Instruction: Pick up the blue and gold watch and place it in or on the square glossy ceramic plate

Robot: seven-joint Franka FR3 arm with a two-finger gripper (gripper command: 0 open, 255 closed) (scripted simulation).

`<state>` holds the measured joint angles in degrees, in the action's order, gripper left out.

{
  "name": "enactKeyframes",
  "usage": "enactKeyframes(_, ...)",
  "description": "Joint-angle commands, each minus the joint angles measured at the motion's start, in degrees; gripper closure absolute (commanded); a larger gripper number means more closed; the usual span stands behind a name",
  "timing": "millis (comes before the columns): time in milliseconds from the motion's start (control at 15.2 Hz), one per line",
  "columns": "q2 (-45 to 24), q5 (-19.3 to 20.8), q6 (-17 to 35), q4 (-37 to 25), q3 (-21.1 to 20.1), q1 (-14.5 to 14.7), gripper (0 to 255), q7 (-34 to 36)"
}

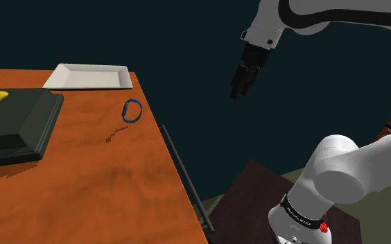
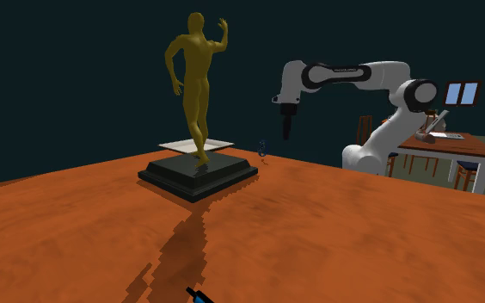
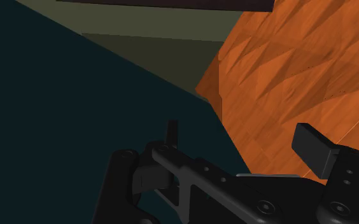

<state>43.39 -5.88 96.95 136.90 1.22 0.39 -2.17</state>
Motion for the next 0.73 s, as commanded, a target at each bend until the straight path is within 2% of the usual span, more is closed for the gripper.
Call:
enactKeyframes(0,0.0,0.0,0.0,0.0,0.0,0.0,0,0.0)
enactKeyframes(660,-3.4,-8.9,8.8,-2.0,-9.3,5.9,0,8.1)
